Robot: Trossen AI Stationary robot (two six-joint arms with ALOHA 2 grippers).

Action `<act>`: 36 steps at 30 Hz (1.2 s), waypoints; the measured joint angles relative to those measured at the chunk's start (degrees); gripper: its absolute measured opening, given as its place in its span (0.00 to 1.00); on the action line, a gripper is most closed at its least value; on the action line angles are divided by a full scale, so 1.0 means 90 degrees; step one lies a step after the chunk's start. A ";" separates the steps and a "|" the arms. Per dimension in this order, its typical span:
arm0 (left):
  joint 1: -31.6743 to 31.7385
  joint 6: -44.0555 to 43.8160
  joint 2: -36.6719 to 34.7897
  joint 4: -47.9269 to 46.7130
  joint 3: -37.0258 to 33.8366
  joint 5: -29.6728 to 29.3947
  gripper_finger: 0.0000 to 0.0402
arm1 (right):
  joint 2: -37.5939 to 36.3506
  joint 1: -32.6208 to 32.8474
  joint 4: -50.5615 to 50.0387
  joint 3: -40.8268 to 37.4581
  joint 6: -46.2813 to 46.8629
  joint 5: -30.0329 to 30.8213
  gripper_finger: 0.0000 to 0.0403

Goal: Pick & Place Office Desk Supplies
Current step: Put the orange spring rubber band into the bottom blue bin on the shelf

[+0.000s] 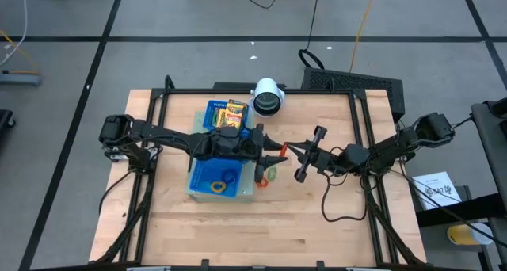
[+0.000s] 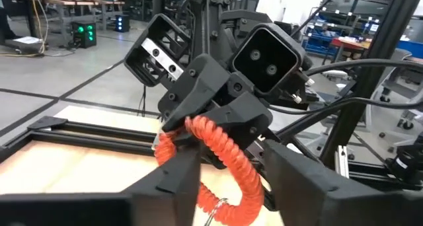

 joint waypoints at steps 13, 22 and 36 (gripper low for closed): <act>0.0019 0.0213 0.0000 -0.0036 0.0000 0.0054 0.06 | -0.0014 0.0004 -0.0268 0.0000 0.0636 0.0022 0.11; 0.0019 0.0514 -0.0779 -0.1211 -0.0005 0.0278 0.04 | -0.0997 0.0332 -0.1576 0.0000 0.1073 0.1624 0.40; -0.0950 0.0461 -0.2666 -0.5085 -0.0092 -0.0147 0.02 | -0.1515 0.0232 -0.3090 -0.0005 0.1603 0.1694 0.47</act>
